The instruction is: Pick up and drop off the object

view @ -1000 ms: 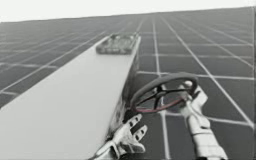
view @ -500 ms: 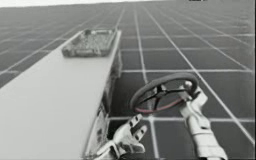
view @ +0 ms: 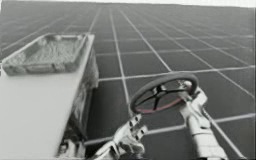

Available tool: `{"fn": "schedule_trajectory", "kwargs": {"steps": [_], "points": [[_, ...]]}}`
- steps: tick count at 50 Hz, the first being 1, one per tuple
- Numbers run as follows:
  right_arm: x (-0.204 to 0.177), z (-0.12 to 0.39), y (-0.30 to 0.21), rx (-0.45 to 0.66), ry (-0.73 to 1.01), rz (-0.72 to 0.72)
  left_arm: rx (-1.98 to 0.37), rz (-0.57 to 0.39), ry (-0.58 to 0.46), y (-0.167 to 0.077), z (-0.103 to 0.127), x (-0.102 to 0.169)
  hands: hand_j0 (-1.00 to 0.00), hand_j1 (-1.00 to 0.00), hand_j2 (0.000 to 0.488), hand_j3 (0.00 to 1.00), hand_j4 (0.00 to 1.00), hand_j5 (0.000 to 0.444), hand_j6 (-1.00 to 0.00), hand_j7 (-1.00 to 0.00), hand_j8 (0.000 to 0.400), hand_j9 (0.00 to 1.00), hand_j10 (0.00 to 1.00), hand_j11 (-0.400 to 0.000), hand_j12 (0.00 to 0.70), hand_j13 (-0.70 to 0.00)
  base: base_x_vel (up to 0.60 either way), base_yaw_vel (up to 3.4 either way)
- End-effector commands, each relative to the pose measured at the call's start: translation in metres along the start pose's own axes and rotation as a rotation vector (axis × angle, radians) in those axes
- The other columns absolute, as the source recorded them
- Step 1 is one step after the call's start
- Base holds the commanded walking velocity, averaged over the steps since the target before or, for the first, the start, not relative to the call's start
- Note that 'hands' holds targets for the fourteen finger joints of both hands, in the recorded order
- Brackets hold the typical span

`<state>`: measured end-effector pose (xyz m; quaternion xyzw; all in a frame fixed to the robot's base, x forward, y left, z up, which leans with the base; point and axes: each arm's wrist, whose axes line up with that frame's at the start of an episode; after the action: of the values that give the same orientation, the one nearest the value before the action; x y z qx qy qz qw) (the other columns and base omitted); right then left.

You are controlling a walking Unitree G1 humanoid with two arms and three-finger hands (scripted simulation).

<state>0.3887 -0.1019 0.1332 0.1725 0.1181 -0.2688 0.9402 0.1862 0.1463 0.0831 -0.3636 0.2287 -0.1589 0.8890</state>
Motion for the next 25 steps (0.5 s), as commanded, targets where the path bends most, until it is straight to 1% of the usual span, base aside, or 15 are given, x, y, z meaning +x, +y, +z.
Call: {"fn": "schedule_trajectory", "kwargs": {"steps": [1, 25], "points": [[-0.0014, 0.0064, 0.0013, 0.035, -0.009, 0.018, 0.021, 0.002, -0.005, -0.0043, 0.0024, -0.0008, 0.0, 0.0, 0.0, 1.0, 1.0, 0.0, 0.0, 0.0, 0.0, 1.0, 1.0, -0.4, 0.0, -0.7, 0.41, -0.32], [-0.0014, 0.0064, 0.0013, 0.035, -0.009, 0.018, 0.021, 0.002, -0.005, -0.0043, 0.0024, -0.0008, 0.0, 0.0, 0.0, 1.0, 1.0, 0.0, 0.0, 0.0, 0.0, 1.0, 1.0, -0.4, 0.0, -0.7, 0.45, -0.26]]}}
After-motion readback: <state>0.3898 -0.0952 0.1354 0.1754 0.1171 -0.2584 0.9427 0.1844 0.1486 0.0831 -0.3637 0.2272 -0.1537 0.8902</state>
